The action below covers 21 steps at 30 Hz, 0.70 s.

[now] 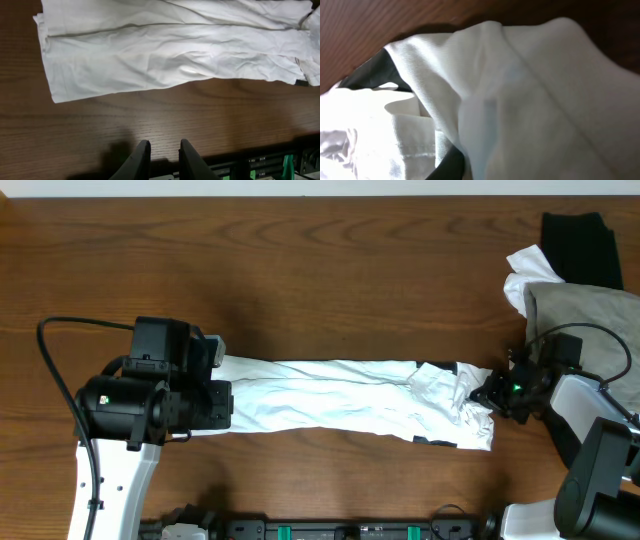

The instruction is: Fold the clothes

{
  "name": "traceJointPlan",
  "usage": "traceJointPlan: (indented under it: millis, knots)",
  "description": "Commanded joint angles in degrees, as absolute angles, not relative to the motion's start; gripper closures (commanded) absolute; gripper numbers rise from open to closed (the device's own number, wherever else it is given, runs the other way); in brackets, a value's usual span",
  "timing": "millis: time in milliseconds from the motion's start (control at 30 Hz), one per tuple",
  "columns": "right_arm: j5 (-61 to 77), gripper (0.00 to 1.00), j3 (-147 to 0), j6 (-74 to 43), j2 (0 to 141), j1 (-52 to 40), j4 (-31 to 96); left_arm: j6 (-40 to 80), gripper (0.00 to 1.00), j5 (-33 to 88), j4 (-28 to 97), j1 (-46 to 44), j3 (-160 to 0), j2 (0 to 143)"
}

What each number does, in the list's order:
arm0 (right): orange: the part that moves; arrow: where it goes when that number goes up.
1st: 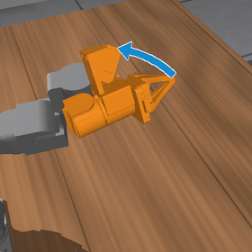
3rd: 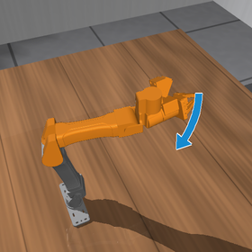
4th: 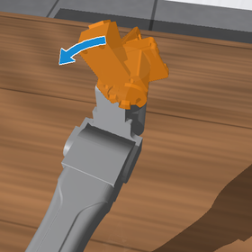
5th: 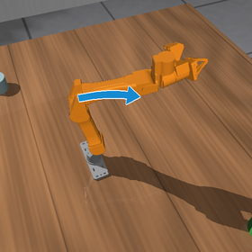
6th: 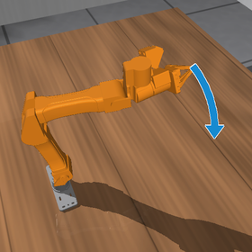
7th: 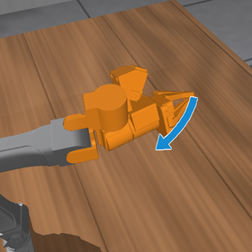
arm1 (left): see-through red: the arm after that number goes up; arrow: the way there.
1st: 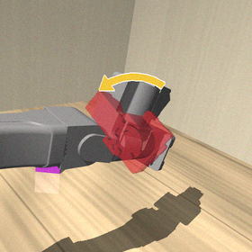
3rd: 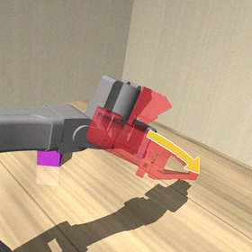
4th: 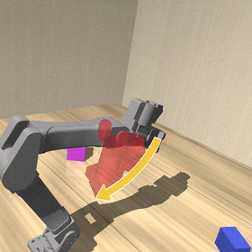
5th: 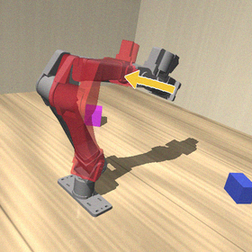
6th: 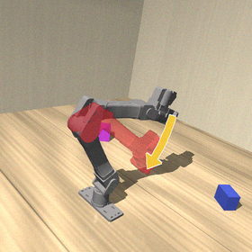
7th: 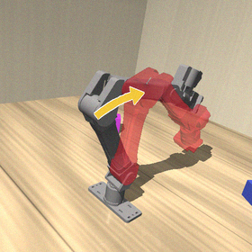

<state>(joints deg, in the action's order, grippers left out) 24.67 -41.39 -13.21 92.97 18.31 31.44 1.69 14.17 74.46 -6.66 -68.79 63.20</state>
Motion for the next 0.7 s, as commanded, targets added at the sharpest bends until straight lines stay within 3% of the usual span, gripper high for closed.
traceJointPlan:
  millis: [0, 333, 667]
  knots:
    - [21.52, 0.96, -38.06, -13.23, 96.44, 17.93, 31.14, 2.66, 0.79, 13.47, 74.5, -6.72, -68.45, 62.85]
    - [21.5, 0.99, -41.21, -13.3, 95.77, 18.0, 28.14, 2.66, 0.79, 13.47, 74.48, -6.72, -68.45, 62.85]
    - [14.41, 0.99, -64.95, -13.23, 93.32, 18.17, 42.98, 2.96, 0.79, 13.47, 74.48, -6.72, -68.45, 62.85]
